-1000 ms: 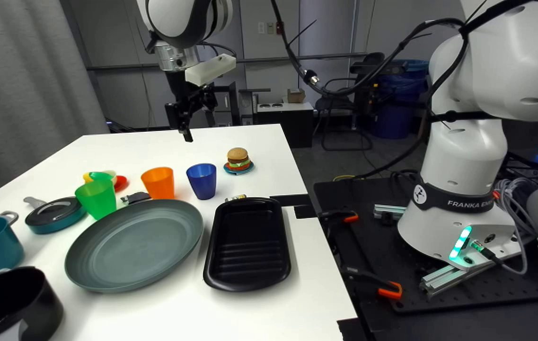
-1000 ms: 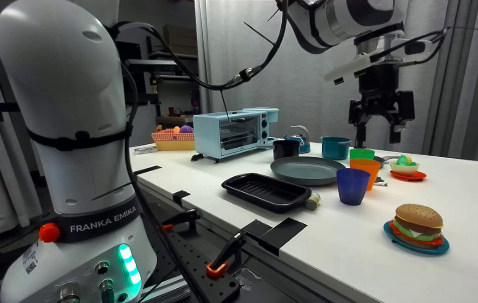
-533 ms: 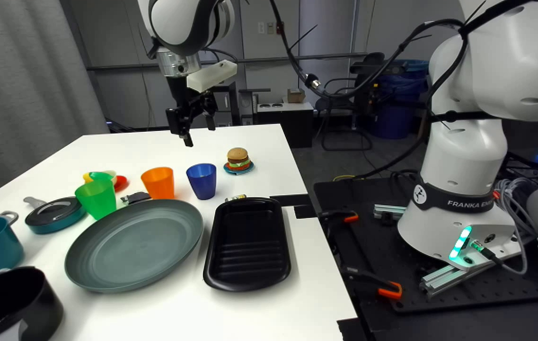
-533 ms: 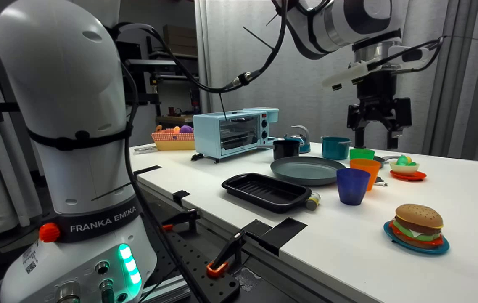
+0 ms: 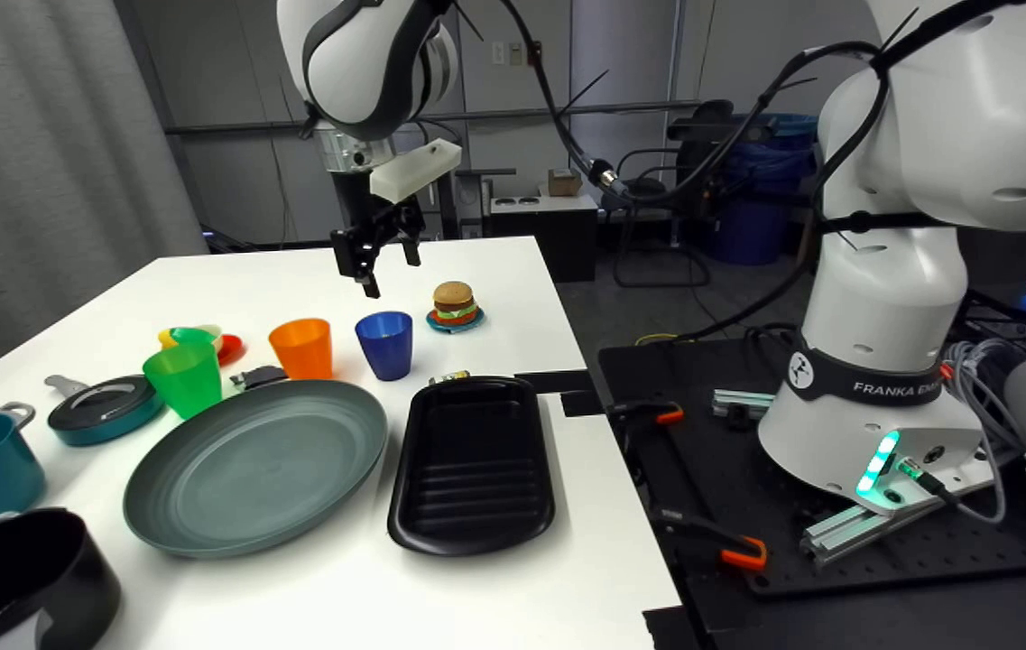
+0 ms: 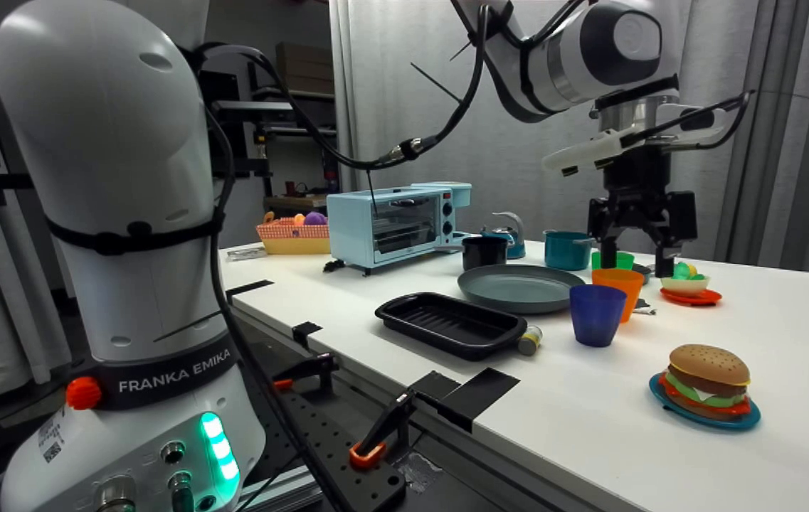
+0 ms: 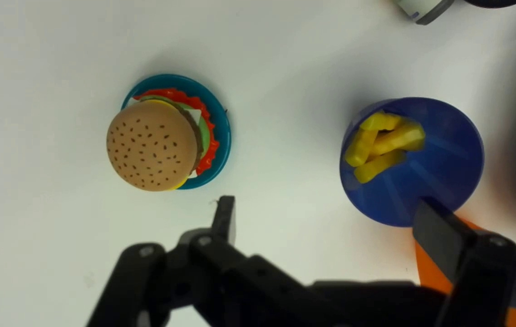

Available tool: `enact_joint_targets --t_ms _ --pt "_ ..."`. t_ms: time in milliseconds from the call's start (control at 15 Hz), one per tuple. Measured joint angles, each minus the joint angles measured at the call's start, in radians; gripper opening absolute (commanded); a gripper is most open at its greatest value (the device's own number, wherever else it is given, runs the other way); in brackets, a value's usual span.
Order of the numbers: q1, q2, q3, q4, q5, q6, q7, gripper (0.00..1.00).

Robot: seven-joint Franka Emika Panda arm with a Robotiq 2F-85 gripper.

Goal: Pour the potato fries in the blue cup on the plate

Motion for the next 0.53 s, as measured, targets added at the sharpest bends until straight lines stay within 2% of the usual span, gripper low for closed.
enact_joint_targets --t_ms 533 --pt "0.001 0.024 -0.008 -0.005 -0.003 0.016 -0.001 1.0"
